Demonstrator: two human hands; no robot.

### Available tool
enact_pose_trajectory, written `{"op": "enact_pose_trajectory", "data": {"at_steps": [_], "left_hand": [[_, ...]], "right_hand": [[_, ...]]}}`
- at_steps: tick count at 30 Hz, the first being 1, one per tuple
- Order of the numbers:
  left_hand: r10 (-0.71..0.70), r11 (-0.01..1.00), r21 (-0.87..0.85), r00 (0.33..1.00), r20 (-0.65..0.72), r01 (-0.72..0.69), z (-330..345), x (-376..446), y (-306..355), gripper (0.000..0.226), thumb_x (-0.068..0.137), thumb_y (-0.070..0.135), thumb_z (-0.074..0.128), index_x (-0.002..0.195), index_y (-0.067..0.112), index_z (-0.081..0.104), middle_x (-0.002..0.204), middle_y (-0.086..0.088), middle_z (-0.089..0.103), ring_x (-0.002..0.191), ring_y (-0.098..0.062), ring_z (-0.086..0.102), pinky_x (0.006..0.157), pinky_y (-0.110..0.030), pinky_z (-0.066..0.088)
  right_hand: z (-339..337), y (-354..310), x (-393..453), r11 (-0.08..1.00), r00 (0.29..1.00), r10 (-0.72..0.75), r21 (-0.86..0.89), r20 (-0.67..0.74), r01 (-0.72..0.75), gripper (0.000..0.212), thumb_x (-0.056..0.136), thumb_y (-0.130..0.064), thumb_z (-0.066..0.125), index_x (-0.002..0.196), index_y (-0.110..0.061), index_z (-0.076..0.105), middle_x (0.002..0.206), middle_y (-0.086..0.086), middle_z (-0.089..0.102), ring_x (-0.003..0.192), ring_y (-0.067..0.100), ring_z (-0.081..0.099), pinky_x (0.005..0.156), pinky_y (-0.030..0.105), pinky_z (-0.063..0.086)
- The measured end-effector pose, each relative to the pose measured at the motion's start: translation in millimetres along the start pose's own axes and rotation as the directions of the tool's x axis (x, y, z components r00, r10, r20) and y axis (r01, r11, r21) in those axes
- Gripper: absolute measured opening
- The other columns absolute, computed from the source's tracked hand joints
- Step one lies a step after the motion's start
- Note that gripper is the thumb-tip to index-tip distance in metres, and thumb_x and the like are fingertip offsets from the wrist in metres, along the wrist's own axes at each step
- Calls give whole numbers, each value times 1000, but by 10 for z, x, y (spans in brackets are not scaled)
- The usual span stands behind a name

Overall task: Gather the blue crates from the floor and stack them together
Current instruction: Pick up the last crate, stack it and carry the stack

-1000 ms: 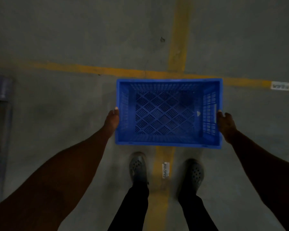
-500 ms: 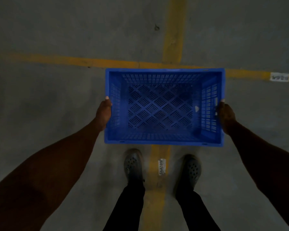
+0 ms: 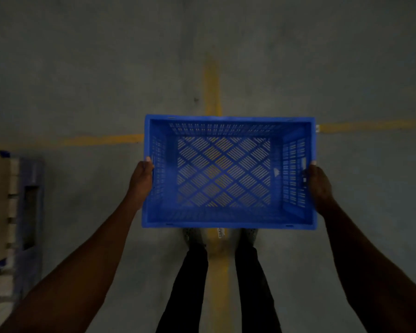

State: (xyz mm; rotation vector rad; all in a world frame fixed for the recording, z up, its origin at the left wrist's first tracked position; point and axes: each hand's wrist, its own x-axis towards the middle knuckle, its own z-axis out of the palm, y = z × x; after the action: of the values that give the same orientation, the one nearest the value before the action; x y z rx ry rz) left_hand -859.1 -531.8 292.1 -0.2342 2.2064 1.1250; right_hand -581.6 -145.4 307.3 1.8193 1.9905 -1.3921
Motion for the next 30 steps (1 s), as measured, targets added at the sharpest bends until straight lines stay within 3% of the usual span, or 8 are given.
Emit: {"op": "enact_pose_trajectory", "data": {"at_steps": [5,9,13,15,18,23,27,30], "left_hand": [[125,990,57,992,14,-126,-272,-896,871,63,91,78,38,82,17,54,79,-5,59,73,-22,59,70,-37,47],[318,939,112,946,71,-324,-128,-1503,1484,71,98,67,36,84,1,56,66,-4,50,61,-20,53,62,-33,40],[305,948,8,920,245,-317,237,-1994,1963,43,105,48,41,98,9,56,77,-5,58,62,-12,59,62,-31,50],[319,945,-29,894,314,-327,499,-2172,2220,37,107,40,41,107,7,57,80,-6,59,57,-8,59,58,-28,52],[324,932,13,850,414,-362,938,-2432,2584,38,105,47,41,96,12,55,74,-3,54,48,-12,49,51,-31,43],[323,911,42,775,543,-410,1800,-2987,3105,40,105,50,39,97,14,53,69,0,43,40,-8,35,40,-23,33],[296,887,110,737,608,-448,2504,-3497,3365,49,102,57,38,107,14,62,66,0,43,42,-10,34,43,-25,32],[267,871,140,694,668,-471,3027,-3850,3517,55,98,64,40,93,13,58,61,0,40,43,-14,32,48,-28,31]], "right_hand": [[-1100,-293,-1115,999,998,15,30,-67,-13,84,88,-77,27,88,-2,63,82,16,67,73,29,64,63,33,48],[-1791,-196,-1768,985,975,29,173,-220,10,68,99,-59,34,85,1,64,74,8,63,64,16,60,55,27,41],[-2394,169,-2179,924,942,140,382,-306,-13,54,96,-59,44,88,-10,65,82,14,66,67,26,63,62,38,52],[-2714,340,-2303,863,942,165,505,-291,4,62,87,-67,52,88,-5,62,81,18,64,63,28,61,61,40,52],[-3164,682,-2379,790,951,206,613,-229,-24,84,59,-87,57,85,-7,55,72,12,55,58,24,51,56,36,44],[-3900,1359,-2548,693,931,300,718,-208,-63,53,91,-66,47,85,-14,56,63,1,42,50,16,35,50,31,32],[-4453,1842,-2781,611,922,351,786,-165,-93,54,89,-69,47,78,-17,47,57,-3,34,45,14,28,46,28,27],[-4857,2160,-2949,572,909,377,816,-175,-80,57,86,-71,48,75,-16,41,57,0,34,44,16,29,47,29,27]]}}
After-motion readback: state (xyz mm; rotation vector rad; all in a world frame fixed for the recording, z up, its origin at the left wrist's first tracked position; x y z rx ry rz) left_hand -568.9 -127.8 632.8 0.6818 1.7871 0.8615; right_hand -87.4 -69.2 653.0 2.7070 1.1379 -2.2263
